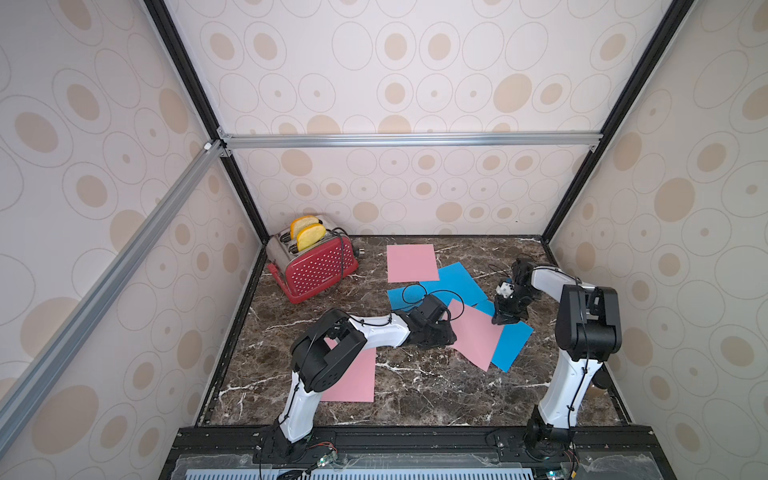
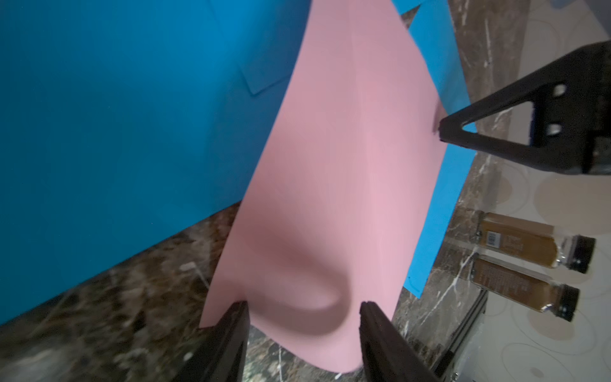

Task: Sort the scattered colored papers by color
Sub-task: Pick up the colored paper from the center of the board.

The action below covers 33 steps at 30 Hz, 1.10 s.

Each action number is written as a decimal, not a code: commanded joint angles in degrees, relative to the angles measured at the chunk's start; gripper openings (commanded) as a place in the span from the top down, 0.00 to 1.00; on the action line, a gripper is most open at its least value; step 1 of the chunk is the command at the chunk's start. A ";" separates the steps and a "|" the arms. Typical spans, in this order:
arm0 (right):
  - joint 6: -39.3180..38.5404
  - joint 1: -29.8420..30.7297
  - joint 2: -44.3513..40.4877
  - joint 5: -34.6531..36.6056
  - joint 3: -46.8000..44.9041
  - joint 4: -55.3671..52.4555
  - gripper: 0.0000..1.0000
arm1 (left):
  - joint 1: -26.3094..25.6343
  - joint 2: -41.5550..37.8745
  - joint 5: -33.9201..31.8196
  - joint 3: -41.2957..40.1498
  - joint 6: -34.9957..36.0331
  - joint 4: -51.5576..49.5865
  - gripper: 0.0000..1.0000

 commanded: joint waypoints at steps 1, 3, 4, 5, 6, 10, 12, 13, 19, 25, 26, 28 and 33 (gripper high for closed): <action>-0.20 -0.08 2.74 -0.05 -0.39 -0.34 0.78 | 0.02 3.30 2.74 -5.21 -6.30 8.99 0.43; -0.21 -0.08 2.72 -0.12 -0.39 -0.32 0.78 | 0.30 2.88 3.45 -7.11 -7.90 14.72 0.43; -0.17 -0.06 2.69 -0.24 -0.37 -0.35 0.78 | 0.39 2.61 3.62 -7.88 -8.58 17.61 0.43; -0.21 -0.09 2.74 -0.32 -0.39 -0.26 0.78 | 0.54 2.49 3.99 -8.80 -9.27 21.13 0.43; -0.17 -0.11 2.78 -0.33 -0.39 -0.31 0.78 | 0.64 2.60 4.43 -9.42 -10.01 24.19 0.43; -0.22 -0.16 2.66 -0.32 -0.59 -0.28 0.78 | 0.60 6.44 6.97 -10.27 -16.27 39.06 0.43; -0.18 -0.16 2.60 -0.35 -0.65 -0.19 0.78 | 0.50 10.27 6.43 -10.84 -22.94 50.49 0.43; -0.18 -0.13 2.59 -0.44 -0.64 -0.18 0.78 | 0.42 12.17 5.72 -10.83 -26.18 54.99 0.43; -0.23 -0.21 2.57 -0.41 -0.39 -0.32 0.78 | -0.15 17.80 1.09 -9.78 -36.27 68.15 0.37; -0.17 -0.33 2.82 -0.53 -0.39 -0.29 0.78 | 0.03 14.97 2.18 -8.19 -31.36 66.95 0.33; -0.17 -0.29 2.79 -0.60 -0.39 -0.28 0.78 | 0.13 14.27 2.31 -8.18 -30.42 66.80 0.32; -0.22 -0.45 2.92 -0.56 -0.39 -0.24 0.78 | 0.30 13.60 3.02 -7.91 -28.96 66.90 0.31; -0.08 -0.42 3.03 -0.74 -0.55 -0.02 0.78 | 0.64 11.87 3.50 -7.59 -28.76 68.66 0.28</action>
